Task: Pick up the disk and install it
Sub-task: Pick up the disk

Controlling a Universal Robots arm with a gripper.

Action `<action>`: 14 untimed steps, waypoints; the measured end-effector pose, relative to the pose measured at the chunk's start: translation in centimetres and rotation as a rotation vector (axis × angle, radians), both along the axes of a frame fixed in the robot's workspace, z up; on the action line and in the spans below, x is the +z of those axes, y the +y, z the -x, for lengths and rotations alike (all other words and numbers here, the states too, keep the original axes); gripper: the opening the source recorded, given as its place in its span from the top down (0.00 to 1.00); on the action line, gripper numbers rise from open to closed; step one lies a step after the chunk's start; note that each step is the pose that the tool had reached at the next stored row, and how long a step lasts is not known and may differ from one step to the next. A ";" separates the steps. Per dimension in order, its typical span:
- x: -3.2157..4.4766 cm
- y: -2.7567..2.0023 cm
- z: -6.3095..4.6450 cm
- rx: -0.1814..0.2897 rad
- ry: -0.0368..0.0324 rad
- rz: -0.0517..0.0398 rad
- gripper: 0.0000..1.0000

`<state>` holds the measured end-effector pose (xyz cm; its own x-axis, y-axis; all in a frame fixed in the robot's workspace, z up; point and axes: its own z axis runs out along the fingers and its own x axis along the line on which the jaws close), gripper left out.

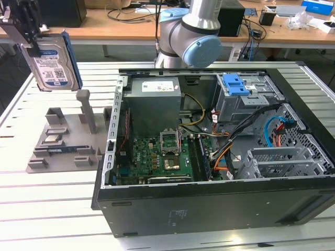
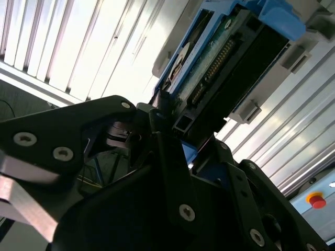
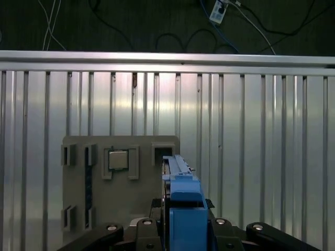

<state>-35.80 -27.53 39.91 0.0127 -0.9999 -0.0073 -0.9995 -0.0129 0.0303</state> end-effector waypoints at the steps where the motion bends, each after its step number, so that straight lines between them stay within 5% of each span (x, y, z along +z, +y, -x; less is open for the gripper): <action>1: 0.21 0.02 0.0 0.000 0.0000 0.0000 0.63; 14: 2.92 0.22 0.0 0.000 0.0000 0.0000 0.63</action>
